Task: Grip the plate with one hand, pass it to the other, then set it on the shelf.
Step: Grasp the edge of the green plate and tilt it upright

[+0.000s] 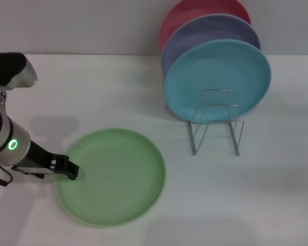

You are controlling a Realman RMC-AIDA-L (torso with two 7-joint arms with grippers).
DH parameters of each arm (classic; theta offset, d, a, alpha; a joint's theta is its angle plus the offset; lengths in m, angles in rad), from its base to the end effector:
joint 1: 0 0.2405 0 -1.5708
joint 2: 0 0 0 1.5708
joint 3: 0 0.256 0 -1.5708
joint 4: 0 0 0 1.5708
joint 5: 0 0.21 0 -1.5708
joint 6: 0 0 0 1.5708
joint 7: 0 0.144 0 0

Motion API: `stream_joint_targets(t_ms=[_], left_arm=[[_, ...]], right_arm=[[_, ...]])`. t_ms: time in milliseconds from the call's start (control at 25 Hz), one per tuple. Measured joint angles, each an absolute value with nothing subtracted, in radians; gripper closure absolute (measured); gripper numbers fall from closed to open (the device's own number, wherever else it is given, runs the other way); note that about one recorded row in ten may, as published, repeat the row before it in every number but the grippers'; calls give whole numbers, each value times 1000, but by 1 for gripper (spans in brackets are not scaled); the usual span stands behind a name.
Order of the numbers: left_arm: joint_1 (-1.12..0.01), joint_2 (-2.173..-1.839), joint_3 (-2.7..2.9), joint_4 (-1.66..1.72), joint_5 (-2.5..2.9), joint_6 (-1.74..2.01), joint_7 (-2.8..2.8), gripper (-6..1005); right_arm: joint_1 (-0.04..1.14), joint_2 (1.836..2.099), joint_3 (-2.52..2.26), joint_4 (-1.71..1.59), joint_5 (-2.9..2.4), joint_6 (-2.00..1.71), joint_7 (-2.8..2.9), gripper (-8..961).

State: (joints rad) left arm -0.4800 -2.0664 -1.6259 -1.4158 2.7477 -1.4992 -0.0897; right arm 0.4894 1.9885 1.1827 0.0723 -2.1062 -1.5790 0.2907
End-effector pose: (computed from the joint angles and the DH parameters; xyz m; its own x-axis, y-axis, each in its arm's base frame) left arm -0.2176 0.3387 0.0014 0.2873 0.9540 0.0863 0.7630 -0.1735 -0.6227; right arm 0.3389 0.3262 0.1285 0.5528 0.5692 -0.6086 -0.8104 0.1969 -0.5519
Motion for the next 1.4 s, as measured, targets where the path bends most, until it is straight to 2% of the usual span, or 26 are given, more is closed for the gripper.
stream_joint_targets(t_ms=[160,360,800,1000,1280,1400], left_arm=[[-490,-2066,-1624,-1380,2751,-1482,-82,217],[-498,-2064,-1619,-1359,2752,-1471,-76,324],[-513,-2063,-1616,-1338,2753,-1468,-62,449],[-519,-2063,-1614,-1334,2764,-1472,-54,621],[-531,-2063,-1614,-1325,2764,-1474,-47,735],[-534,-2063,-1614,-1325,2764,-1474,-43,739]], right_arm=[[489,1988,1183,74,-2106,-1581,291,296],[491,1986,1183,75,-2106,-1582,291,297],[495,1986,1183,77,-2106,-1582,292,296],[497,1986,1183,77,-2106,-1582,291,296],[499,1986,1183,78,-2106,-1582,291,294],[500,1987,1183,78,-2106,-1581,291,295]])
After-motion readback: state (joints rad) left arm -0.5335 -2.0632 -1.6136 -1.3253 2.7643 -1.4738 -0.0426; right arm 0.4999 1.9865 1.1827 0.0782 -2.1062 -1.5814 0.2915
